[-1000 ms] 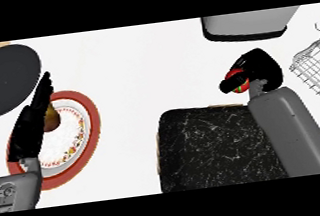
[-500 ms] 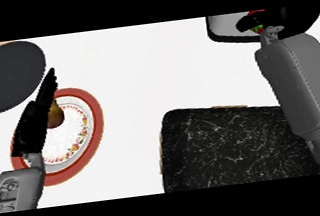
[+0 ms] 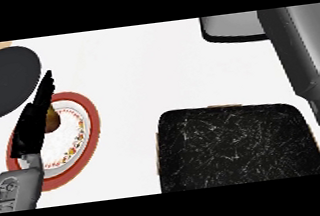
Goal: Pick the tomato from the tray and place it in the tiered basket
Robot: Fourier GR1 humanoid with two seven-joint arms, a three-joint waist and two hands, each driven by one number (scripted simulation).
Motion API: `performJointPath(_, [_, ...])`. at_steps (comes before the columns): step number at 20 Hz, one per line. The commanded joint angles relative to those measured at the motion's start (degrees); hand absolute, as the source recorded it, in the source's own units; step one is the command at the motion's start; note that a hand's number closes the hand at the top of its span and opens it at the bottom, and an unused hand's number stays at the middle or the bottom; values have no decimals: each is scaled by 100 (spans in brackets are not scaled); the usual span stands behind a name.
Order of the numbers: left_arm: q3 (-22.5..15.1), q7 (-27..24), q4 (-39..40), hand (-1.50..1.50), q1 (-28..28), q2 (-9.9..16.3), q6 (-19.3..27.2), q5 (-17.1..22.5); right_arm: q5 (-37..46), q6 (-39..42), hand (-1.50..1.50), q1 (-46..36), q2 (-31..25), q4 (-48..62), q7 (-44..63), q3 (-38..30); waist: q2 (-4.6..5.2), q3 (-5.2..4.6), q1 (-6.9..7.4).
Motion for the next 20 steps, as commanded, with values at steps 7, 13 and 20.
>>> performJointPath(7, [106, 36, -94, 0, 68, 0, 62, 0, 189, -440, 150, -934, -276, 1360, 330, -796, -29, 14, -157])
performJointPath(13, [352, -111, -53, 0, 156, 268, -140, 143, 405, -102, 150, -746, -1004, 1979, -308, -902, -33, 13, -233])
performJointPath(20, [189, 26, -156, 0, 278, -4, 65, 4, 1010, 773, 150, -763, -1380, 2390, 90, -669, -79, 11, -304])
